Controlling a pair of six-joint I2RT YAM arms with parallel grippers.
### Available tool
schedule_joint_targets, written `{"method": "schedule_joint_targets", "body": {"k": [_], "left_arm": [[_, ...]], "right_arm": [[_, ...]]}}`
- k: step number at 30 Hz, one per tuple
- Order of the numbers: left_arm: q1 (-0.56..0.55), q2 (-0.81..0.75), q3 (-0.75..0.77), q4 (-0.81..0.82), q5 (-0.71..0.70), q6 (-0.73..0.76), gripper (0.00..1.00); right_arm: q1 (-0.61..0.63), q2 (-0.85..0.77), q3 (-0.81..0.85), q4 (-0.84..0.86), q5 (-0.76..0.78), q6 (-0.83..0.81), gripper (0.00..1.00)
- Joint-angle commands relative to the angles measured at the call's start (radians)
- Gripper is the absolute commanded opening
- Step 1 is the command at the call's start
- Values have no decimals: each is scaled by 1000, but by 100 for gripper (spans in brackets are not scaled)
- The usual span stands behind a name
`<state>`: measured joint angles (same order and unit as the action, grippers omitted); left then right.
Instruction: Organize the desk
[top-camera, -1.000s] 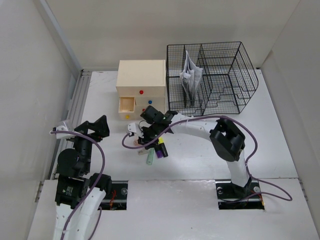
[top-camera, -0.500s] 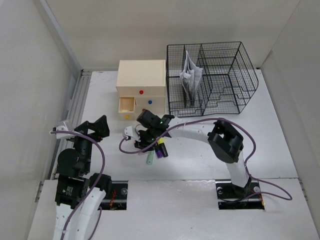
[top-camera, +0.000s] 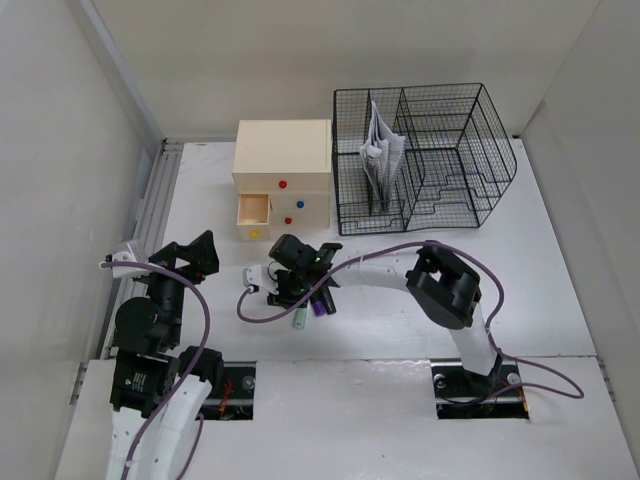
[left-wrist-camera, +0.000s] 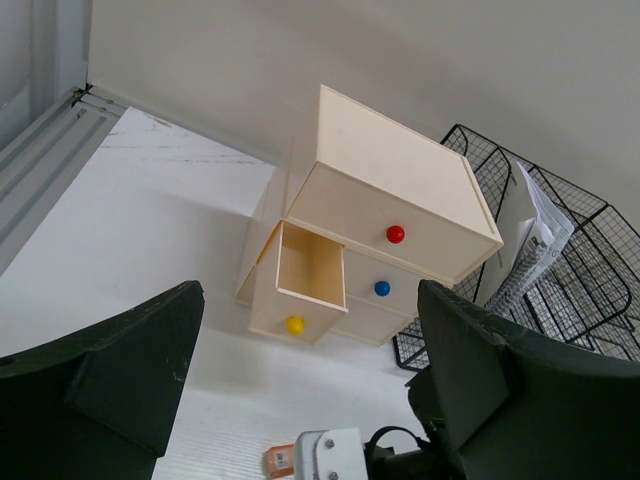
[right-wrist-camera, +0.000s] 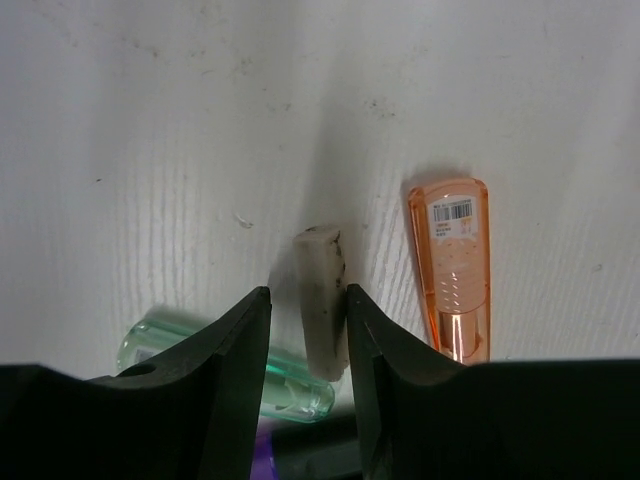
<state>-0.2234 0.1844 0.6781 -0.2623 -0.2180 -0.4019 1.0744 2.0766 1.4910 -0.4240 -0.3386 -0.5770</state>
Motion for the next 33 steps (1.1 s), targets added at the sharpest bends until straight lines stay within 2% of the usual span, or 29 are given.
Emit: {"method": "schedule_joint_targets", "body": {"k": [1,7,10,11,13,18,21,24,26,29,33], "left_arm": [[-5,-10,21,29,5,3,86],[-5,-10,21,29,5,3,86],[-5,-10,21,29,5,3,86],[-5,-10,21,29,5,3,86],[-5,-19,21,29,5,3,86],[-5,-19,21,29,5,3,86],[-5,-19,21,29,5,3,86],[-5,-19,21,29,5,3,86],[-5,-19,21,29,5,3,86],[-5,-10,21,29,5,3,86],[-5,-10,21,29,5,3,86]], "right_arm": [[25,25,-14,45,87,43,42],[25,34,-5,54,156,52,32],[25,34,-5,44,167,52,15],[25,34,5,44,167,43,7],[25,21,31,-4,135,25,0],[25,-71,187,-99,38,0,0],[25,-107,302,-108,114,-9,0],[13,-98,373,-46,235,3,0],[-1,-54,452,-30,333,23,0],[-40,20,578,-21,400,45,0],[-51,85,614,-1,446,54,0]]}}
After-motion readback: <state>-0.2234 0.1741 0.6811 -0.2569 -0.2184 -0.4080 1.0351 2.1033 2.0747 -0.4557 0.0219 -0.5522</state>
